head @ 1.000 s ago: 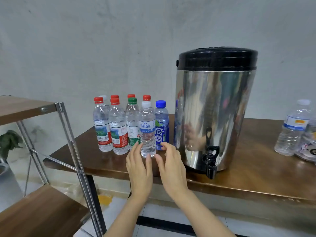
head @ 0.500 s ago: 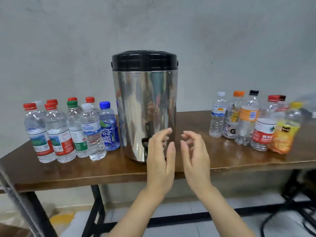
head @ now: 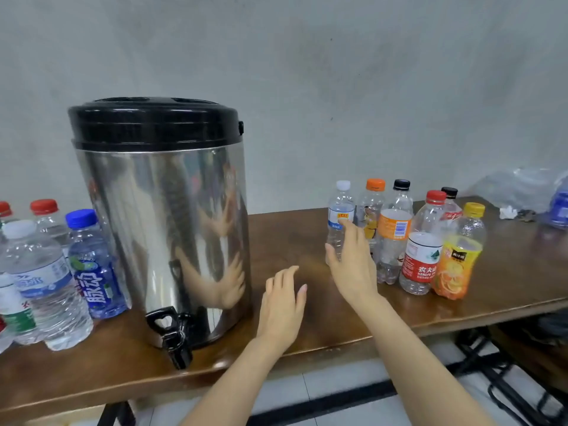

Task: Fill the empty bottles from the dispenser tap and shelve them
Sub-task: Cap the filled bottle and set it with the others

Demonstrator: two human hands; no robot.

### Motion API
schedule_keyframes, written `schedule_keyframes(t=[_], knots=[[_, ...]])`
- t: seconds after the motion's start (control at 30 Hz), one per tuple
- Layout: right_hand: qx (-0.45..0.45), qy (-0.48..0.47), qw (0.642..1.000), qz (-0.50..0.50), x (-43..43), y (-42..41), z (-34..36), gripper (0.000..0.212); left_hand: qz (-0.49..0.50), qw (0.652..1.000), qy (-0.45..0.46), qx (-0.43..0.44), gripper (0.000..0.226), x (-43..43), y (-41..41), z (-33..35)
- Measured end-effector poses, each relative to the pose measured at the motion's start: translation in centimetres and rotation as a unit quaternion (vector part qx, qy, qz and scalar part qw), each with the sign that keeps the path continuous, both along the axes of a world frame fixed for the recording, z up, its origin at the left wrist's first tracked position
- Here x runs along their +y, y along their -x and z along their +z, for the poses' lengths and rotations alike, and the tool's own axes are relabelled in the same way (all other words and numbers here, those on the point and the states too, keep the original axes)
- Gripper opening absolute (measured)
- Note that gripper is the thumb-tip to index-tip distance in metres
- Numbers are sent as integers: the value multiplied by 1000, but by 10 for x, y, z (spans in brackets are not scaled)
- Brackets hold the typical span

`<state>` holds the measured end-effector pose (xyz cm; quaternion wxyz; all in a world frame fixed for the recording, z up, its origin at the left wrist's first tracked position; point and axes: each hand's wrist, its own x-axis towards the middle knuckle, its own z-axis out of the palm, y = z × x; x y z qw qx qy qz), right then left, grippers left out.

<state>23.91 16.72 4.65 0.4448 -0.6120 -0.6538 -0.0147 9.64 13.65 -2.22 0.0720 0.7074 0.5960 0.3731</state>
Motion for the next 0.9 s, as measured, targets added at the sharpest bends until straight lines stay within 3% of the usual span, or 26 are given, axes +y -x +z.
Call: schedule_keyframes(t=[0.13,0.27,0.4,0.63,0.9], knots=[[-56,-2,998,-6,49,-6,33,61,15,999,26,-36,43,8,1,-12],[-100,64,992,-33,95,-7,59,70,8,997,23,-77,39,6,5,-14],[-129,96,986,-50,117,-3,66,61,25,994,36,-95,39,9,8,-16],[-111,-14,993,-26,94,2,61,34,23,989,58,-134,38,10,9,-18],[-71,-107,989,80,10,7,67,34,-31,983,-10,-179,45,-17,11,-1]])
